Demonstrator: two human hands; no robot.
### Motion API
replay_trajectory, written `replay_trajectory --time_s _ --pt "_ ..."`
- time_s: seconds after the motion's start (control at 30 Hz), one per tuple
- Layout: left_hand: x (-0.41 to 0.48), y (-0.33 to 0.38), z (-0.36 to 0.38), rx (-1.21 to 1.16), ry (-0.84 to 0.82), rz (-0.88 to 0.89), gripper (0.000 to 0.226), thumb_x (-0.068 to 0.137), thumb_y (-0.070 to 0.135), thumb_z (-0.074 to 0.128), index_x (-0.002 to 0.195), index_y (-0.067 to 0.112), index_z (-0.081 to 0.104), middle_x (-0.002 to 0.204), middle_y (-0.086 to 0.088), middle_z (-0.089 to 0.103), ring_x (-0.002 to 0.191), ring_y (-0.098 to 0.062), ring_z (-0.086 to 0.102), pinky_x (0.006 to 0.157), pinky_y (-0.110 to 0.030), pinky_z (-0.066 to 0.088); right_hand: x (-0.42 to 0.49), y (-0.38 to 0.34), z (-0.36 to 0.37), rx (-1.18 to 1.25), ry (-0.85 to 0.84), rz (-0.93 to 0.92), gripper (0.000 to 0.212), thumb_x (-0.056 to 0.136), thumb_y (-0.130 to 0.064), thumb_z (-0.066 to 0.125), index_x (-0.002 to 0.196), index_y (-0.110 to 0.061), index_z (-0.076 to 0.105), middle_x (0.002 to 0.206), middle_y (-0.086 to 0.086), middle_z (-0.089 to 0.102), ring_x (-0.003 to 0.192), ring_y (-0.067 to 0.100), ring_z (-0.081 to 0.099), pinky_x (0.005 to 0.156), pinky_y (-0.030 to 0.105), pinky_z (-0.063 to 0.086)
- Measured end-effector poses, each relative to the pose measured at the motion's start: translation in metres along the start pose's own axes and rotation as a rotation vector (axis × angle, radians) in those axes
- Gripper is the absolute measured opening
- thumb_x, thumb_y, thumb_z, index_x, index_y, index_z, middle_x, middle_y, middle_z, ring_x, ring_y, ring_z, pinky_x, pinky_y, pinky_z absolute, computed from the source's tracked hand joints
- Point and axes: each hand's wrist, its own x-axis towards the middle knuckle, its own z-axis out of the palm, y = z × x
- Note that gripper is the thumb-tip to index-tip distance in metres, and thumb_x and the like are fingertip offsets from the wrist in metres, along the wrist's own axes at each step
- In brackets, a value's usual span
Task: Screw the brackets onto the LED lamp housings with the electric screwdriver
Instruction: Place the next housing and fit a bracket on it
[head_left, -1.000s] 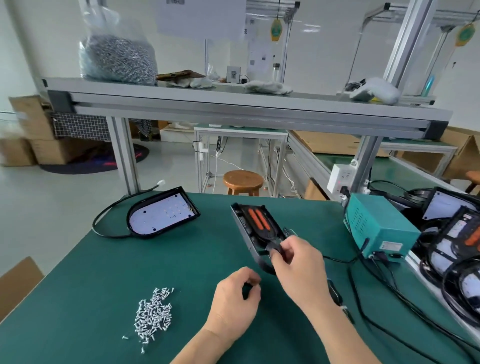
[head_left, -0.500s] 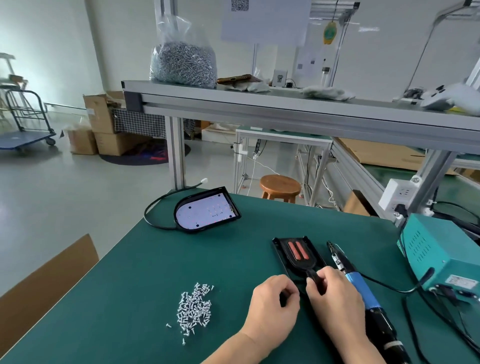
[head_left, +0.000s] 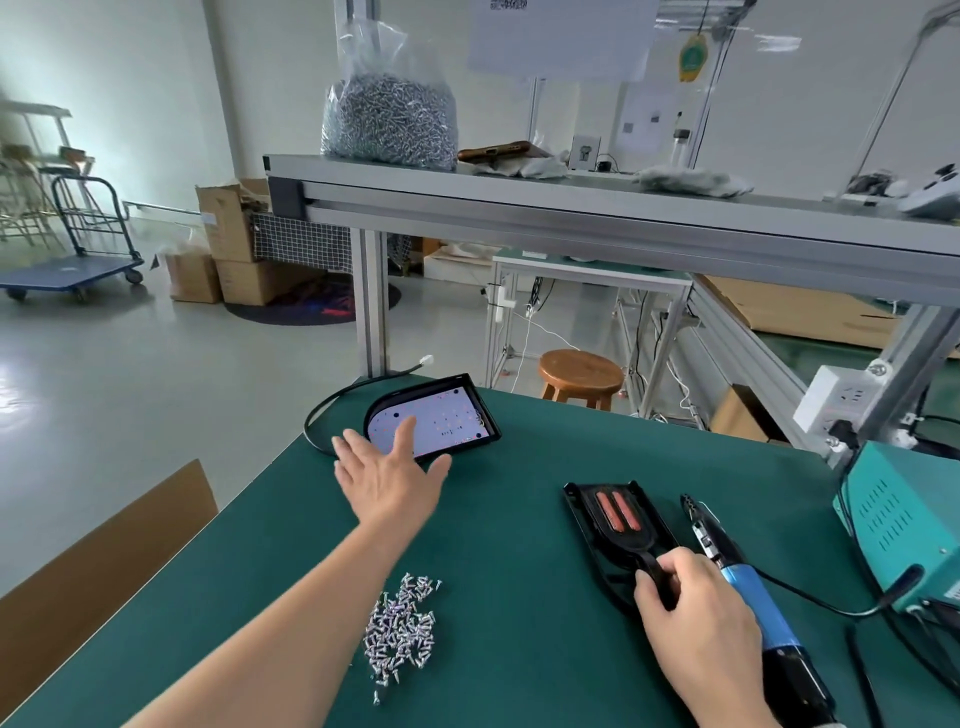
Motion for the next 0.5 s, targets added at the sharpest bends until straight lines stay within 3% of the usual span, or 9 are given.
replay_trajectory --time_s 0.1,0.2,0.33,0.5 --pt "0.02 -0.018 0.002 0.156 -0.066 -0.022 0.077 0.088 0.082 0.031 0.155 0.05 0.013 0.165 -0.026 0.005 0.153 -0.041 -0.01 0.124 -0.051 -0.001 0.001 0.0 0.0 0.003 0.006 -0.011 0.017 0.089 -0.032 0.071 0.087 -0.026 0.056 0.08 -0.014 0.051 0.07 0.021 0.054 0.066 0.035 0.039" --pt "0.031 -0.032 0.005 0.234 -0.07 -0.001 0.076 0.087 0.083 0.029 0.154 0.048 0.018 0.158 -0.018 0.029 0.153 -0.04 0.001 0.122 -0.054 -0.001 0.001 -0.001 0.0 0.013 0.006 -0.025 0.018 0.089 -0.031 0.072 0.087 -0.025 0.056 0.079 -0.014 0.051 0.067 0.018 0.053 0.065 0.035 0.038" --pt "0.033 -0.032 0.004 0.254 0.043 0.049 0.066 0.09 0.068 0.049 0.142 0.029 0.038 0.138 -0.004 0.048 0.138 -0.032 0.033 0.119 -0.051 0.014 0.001 -0.001 0.0 0.021 0.013 -0.029 0.018 0.089 -0.03 0.072 0.085 -0.025 0.055 0.079 -0.014 0.052 0.066 0.018 0.052 0.064 0.035 0.037" --pt "0.03 -0.026 0.004 0.138 0.067 0.051 0.04 0.094 0.044 0.059 0.125 0.021 0.046 0.118 -0.004 0.056 0.121 -0.03 0.043 0.109 -0.041 0.025 0.001 0.002 0.002 0.043 0.041 -0.066 0.017 0.089 -0.025 0.074 0.087 -0.017 0.06 0.08 -0.009 0.055 0.065 0.022 0.053 0.063 0.035 0.037"
